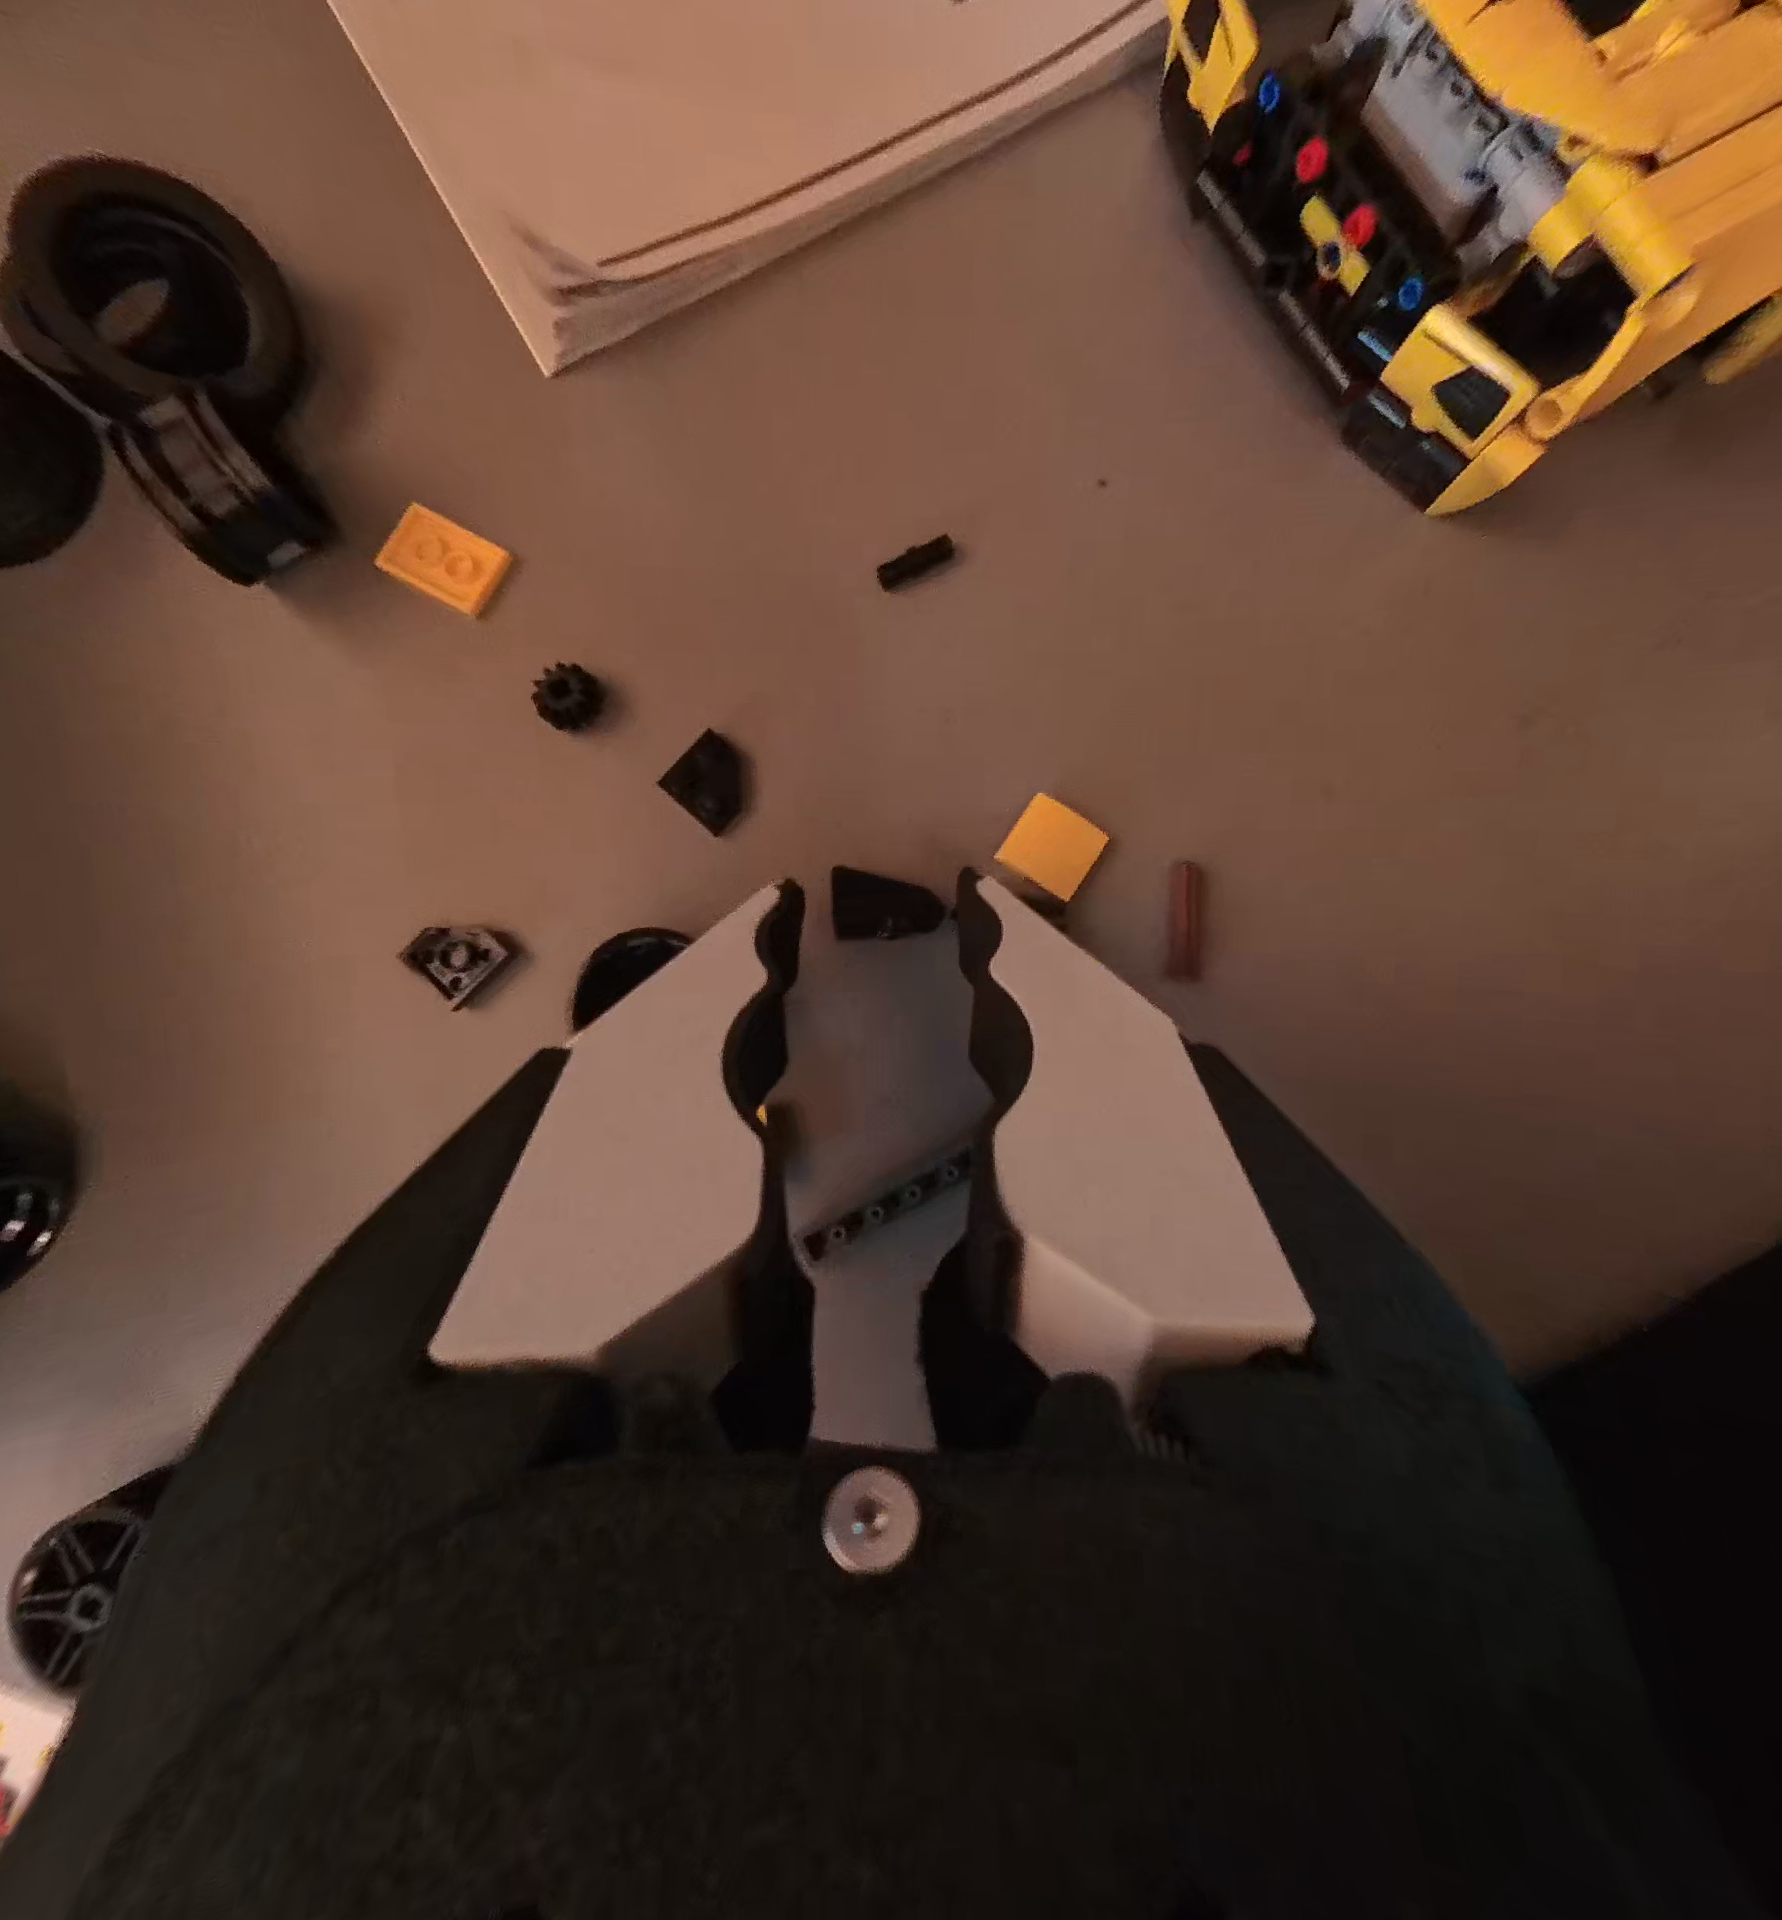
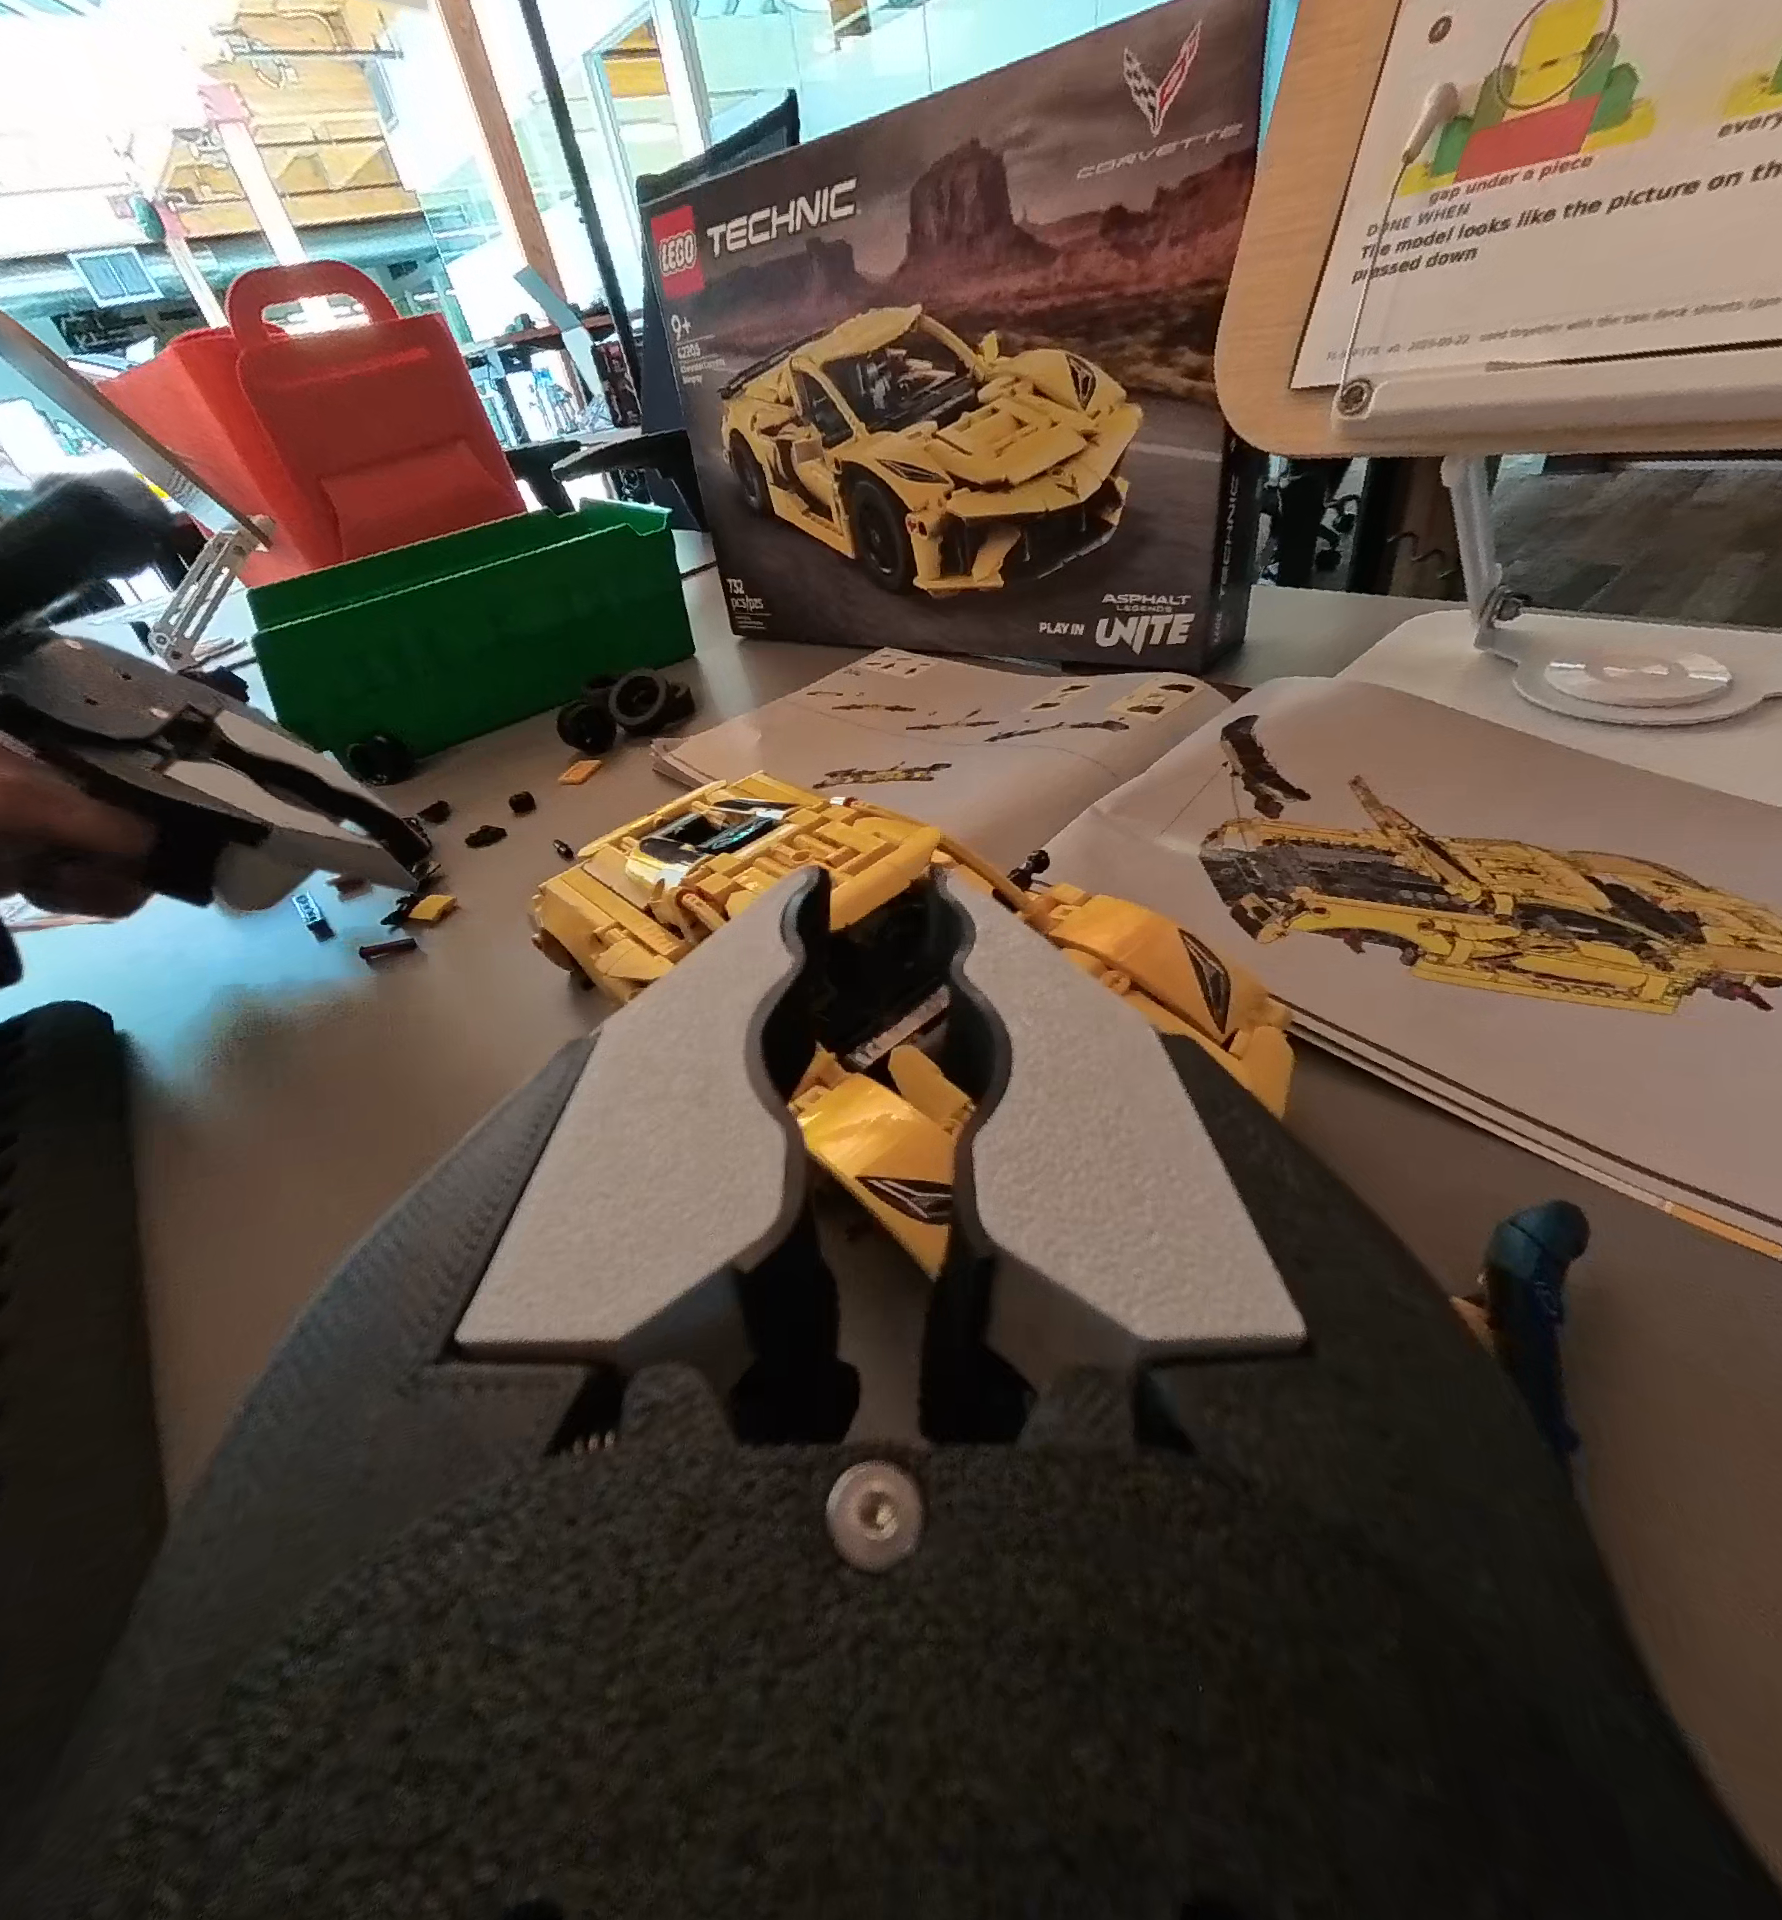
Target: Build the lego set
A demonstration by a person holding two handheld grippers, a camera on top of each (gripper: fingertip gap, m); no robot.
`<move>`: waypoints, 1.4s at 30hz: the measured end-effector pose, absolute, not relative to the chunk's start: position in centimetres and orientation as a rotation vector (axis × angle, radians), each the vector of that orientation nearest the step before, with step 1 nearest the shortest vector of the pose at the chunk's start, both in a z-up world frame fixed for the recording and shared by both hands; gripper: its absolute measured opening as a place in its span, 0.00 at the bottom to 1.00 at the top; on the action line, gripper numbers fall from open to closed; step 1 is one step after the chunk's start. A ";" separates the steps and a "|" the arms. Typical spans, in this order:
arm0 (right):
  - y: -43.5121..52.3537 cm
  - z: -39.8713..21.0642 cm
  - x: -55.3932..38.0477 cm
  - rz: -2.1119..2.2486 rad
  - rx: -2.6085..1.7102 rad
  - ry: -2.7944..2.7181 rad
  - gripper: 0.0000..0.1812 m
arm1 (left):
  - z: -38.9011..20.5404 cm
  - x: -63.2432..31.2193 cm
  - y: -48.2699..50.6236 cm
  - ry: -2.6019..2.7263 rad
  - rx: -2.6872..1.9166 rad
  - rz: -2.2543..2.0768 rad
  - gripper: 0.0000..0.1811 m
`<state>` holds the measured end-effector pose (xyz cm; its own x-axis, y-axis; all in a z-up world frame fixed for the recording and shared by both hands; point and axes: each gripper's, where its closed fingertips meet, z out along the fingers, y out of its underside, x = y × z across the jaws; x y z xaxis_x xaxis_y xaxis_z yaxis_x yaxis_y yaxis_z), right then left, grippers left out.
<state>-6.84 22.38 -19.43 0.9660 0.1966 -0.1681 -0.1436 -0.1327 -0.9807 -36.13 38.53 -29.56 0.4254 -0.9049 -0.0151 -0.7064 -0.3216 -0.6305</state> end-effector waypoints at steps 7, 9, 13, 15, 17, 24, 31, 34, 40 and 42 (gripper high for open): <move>22.6 -19.7 -7.2 0.299 -1.690 -0.057 0.10 | -29.6 -36.6 38.8 1.295 -2.166 -0.487 0.12; 22.6 -19.6 -7.3 0.299 -1.689 -0.060 0.10 | -28.3 -35.3 37.3 1.320 -2.131 -0.611 0.12; 22.6 -19.6 -7.3 0.301 -1.687 -0.059 0.10 | -25.8 -29.6 28.4 1.586 -1.939 -0.993 0.12; 22.6 -19.6 -7.3 0.304 -1.688 -0.060 0.10 | -26.2 -26.8 23.9 1.727 -1.852 -1.045 0.12; 22.6 -19.7 -7.4 0.304 -1.692 -0.065 0.10 | -27.4 -24.6 21.7 1.806 -1.792 -0.969 0.12; 22.6 -19.8 -7.8 0.316 -1.697 -0.078 0.10 | -29.9 -21.9 19.9 1.903 -1.698 -0.808 0.13; 22.8 -20.1 -7.8 0.318 -1.707 -0.078 0.10 | -27.3 -29.4 28.3 1.531 -1.913 -0.787 0.20; 23.0 -20.3 -7.9 0.335 -1.713 -0.077 0.10 | -28.1 -34.4 33.4 1.412 -2.001 -0.611 0.20; 23.1 -20.7 -8.0 0.296 -1.736 -0.095 0.10 | -29.4 -35.4 36.2 1.412 -1.997 -0.546 0.21; 23.1 -20.7 -7.8 0.285 -1.735 -0.088 0.10 | -29.9 -35.0 36.2 1.435 -1.992 -0.542 0.20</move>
<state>-7.83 23.09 -20.68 0.9660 0.2172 -0.1404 -0.1005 -0.1851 -0.9776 -35.03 36.18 -29.87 0.3264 -0.9449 -0.0259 -0.6919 -0.2201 -0.6876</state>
